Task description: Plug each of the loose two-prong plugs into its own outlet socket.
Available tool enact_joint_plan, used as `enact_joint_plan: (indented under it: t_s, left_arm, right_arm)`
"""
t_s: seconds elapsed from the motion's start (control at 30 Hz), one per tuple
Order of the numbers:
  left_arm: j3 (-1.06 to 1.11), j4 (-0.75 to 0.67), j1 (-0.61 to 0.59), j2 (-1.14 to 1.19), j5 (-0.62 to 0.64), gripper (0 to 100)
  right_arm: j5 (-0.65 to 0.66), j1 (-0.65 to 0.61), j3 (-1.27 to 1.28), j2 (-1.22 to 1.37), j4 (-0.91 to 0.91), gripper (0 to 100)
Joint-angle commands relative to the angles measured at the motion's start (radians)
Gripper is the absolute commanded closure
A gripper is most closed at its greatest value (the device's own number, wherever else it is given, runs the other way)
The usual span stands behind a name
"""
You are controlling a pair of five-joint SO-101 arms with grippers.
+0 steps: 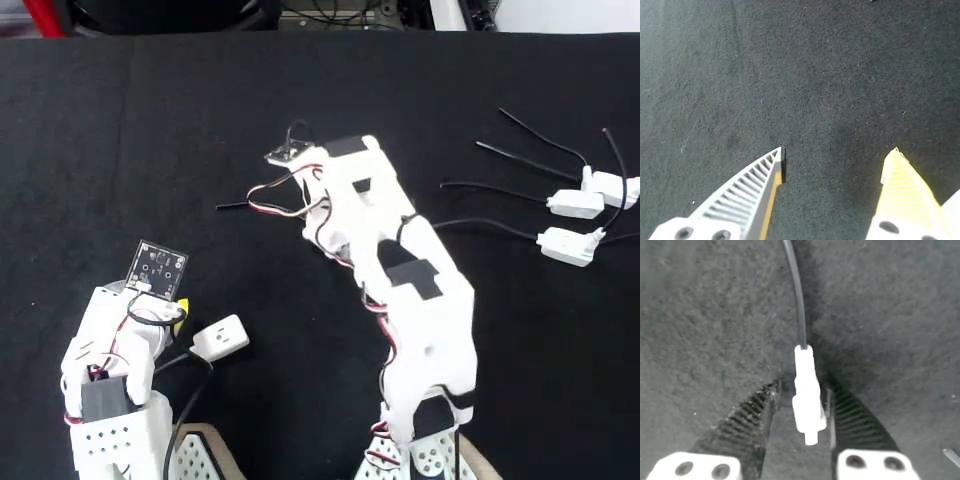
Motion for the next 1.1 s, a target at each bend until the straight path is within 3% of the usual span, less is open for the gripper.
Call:
enact_joint_plan:
  t_s: [0.0,0.3,0.43,0.63,1.07]
  left_arm:
    - [0.016,0.005,-0.007,-0.005,-0.006,69]
    - [0.016,0.005,-0.007,-0.005,-0.006,69]
    - [0.016,0.005,-0.007,-0.005,-0.006,69]
    - [0.016,0.005,-0.007,-0.005,-0.006,69]
    - [0.016,0.005,-0.007,-0.005,-0.006,69]
  right_arm:
    - [0.009,-0.012,-0.094,0.004,0.046,87.7]
    - [0.017,-0.009,-0.136,0.010,0.089,89.6]
    - [0.017,-0.009,-0.134,0.010,0.091,95.9]
    - [0.015,-0.014,-0.143,0.048,0.150,92.1]
    - [0.014,-0.008,-0.194,0.084,0.144,94.9]
